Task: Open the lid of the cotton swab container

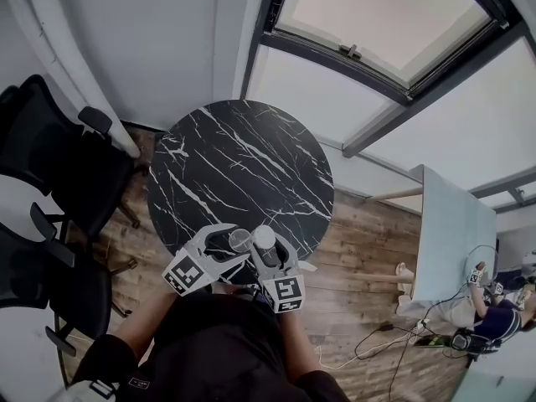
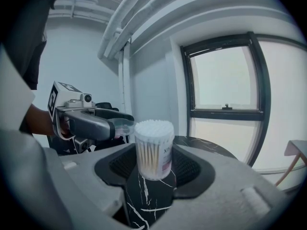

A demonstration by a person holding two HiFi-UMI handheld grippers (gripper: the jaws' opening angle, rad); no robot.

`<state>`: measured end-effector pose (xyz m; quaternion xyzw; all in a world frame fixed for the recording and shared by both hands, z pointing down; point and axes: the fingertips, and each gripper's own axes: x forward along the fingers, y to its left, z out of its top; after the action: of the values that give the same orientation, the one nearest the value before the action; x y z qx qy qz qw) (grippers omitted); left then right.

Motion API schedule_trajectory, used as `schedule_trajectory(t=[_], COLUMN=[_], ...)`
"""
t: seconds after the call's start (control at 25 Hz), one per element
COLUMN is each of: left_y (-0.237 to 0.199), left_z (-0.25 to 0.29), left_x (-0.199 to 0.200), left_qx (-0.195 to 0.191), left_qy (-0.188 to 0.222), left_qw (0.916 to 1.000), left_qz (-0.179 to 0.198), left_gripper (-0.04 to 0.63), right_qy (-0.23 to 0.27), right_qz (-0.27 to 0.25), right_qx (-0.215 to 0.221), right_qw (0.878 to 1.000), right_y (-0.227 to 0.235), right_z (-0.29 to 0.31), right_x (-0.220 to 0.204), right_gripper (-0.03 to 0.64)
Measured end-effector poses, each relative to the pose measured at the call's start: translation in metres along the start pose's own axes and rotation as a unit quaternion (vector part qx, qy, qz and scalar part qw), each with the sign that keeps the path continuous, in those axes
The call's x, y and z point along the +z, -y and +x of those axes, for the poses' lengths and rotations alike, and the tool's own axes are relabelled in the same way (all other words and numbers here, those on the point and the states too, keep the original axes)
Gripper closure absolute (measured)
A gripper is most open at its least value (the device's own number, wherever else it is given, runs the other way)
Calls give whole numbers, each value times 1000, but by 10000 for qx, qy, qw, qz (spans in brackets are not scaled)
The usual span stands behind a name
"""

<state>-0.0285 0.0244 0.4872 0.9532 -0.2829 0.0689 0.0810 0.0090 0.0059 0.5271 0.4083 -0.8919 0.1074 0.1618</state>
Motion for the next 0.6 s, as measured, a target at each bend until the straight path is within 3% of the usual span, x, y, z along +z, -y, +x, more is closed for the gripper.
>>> schedule_trajectory(t=[0.6], left_y=[-6], left_z=[-5], left_x=[6], left_qx=[107], left_qy=[166], left_qw=[9998], left_qz=[-48], left_gripper=[311], right_qy=[-20], right_qz=[115], right_qx=[-140], right_qw=[9998], right_y=[10], right_z=[-2], right_x=[-3], right_gripper=[388])
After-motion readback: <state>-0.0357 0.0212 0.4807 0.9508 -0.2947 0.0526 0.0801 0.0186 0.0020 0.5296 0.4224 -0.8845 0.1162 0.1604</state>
